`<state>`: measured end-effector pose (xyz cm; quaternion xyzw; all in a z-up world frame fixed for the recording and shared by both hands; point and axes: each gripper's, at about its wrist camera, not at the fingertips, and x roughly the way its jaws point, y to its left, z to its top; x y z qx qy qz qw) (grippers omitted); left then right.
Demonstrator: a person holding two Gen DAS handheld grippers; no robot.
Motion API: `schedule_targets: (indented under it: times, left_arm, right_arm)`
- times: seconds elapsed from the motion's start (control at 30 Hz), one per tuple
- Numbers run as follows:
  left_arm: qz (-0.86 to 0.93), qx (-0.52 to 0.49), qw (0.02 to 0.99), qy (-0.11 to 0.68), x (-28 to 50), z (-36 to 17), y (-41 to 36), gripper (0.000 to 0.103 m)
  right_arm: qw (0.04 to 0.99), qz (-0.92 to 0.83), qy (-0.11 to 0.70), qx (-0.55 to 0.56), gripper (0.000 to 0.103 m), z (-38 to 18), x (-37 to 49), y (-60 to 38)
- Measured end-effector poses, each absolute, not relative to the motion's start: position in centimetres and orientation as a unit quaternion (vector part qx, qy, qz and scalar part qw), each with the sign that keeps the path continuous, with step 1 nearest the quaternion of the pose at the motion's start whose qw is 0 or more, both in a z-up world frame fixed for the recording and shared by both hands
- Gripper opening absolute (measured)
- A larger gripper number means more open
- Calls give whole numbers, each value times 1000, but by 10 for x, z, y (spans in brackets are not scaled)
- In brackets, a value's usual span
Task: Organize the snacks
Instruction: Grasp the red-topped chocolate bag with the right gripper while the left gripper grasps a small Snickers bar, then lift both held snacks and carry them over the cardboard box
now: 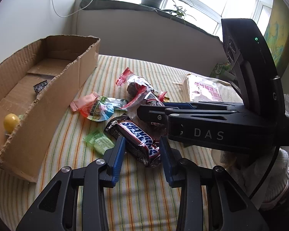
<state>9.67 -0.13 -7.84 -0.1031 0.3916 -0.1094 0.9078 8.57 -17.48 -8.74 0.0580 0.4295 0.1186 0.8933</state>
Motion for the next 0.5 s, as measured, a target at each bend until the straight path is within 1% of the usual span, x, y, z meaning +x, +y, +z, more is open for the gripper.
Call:
schedule_targets:
  times: [0.23,0.5]
  left_arm:
    - [-103,-72,902,413,109,-85,-14,35]
    - [-95,-73,902,416,118,-87,-14,36]
  right_arm:
    - [891,122,432,74,36,-88,82,-187]
    - [892,115,430,75,36,-88,77,-189]
